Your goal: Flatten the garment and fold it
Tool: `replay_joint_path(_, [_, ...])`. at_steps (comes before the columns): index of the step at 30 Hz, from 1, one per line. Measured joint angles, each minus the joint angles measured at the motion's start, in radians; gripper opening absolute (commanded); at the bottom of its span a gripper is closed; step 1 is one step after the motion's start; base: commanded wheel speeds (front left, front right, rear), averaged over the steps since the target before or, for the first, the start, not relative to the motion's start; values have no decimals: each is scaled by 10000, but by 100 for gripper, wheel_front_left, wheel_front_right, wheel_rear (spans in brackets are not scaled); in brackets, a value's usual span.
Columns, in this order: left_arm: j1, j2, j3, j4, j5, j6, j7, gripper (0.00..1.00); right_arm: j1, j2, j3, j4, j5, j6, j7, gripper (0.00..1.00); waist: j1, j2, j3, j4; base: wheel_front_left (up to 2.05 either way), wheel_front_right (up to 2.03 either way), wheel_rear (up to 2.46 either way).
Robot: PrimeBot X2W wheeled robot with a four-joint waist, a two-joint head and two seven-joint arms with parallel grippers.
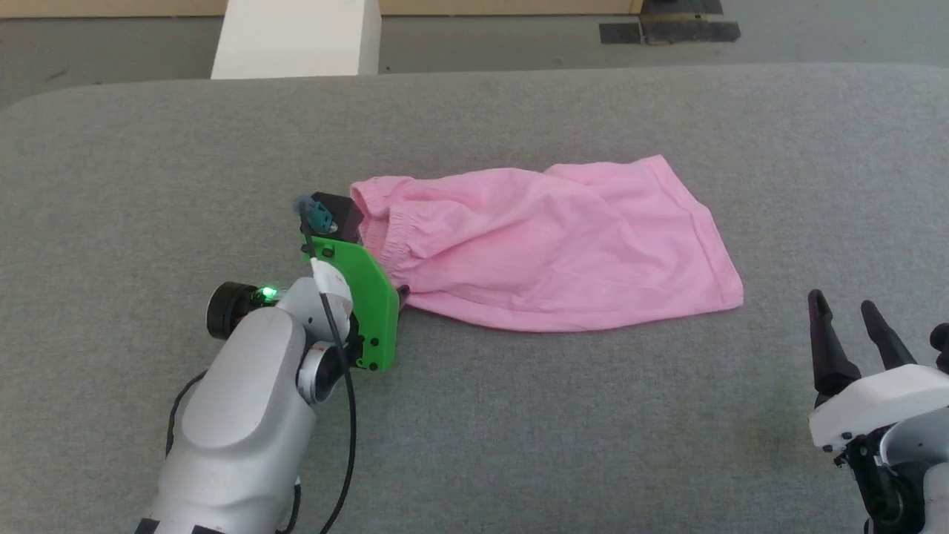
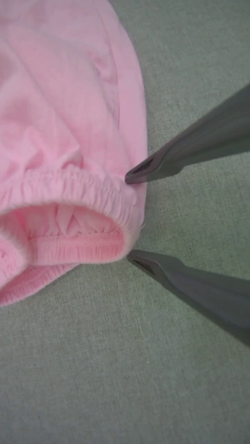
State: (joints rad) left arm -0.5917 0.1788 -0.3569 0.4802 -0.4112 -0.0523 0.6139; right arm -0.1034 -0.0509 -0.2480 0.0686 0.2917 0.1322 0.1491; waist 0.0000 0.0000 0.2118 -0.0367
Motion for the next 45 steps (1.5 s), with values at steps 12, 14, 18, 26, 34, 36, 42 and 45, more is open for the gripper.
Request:
replay_joint_path(12, [105, -230, 56, -182, -146, -8, -1342, 0, 0, 0, -46, 86, -8, 0, -6, 100, 0, 0, 14, 170, 0, 0, 0])
replay_joint_path(14, [336, -328, 221, -435, -339, -4, -1726, 0, 0, 2, -59, 144, -56, 0, 157, 100, 0, 0, -34, 212, 0, 0, 0])
replay_joint_path(18, [1137, -529, 514, -959, -725, 140, -2347, 0, -11, 2, -249, 263, -529, 0, 1057, 100, 0, 0, -32, 265, 0, 0, 0])
replay_joint_path(26, [2486, -788, 738, -2180, -1089, 631, -3269, 0, -1484, 2, 255, 679, -1931, 0, 3871, 100, 0, 0, 436, 368, 0, 0, 0])
replay_joint_path(34, [2535, -834, 677, -2545, -1093, 800, -3335, 0, -2580, -2, 527, 1743, -2801, 0, 4780, 100, 0, 0, 810, 578, 0, 0, 0])
replay_joint_path(36, [2536, -836, 637, -2583, -1093, 813, -3335, 0, -2738, 0, 625, 2127, -2991, 0, 5095, 60, 0, 0, 876, 662, 0, 0, 0])
replay_joint_path(42, [2575, -880, 625, -2598, -1216, 840, -3542, 0, -2898, -8, 828, 2228, -2769, 0, 5423, 0, 0, 0, 746, 705, 0, 0, 0])
replay_joint_path(45, [2602, -1014, 840, -2673, -1770, 779, -3791, 0, -2882, -12, 821, 1971, -2263, 0, 5308, 0, 0, 0, 517, 687, 0, 0, 0])
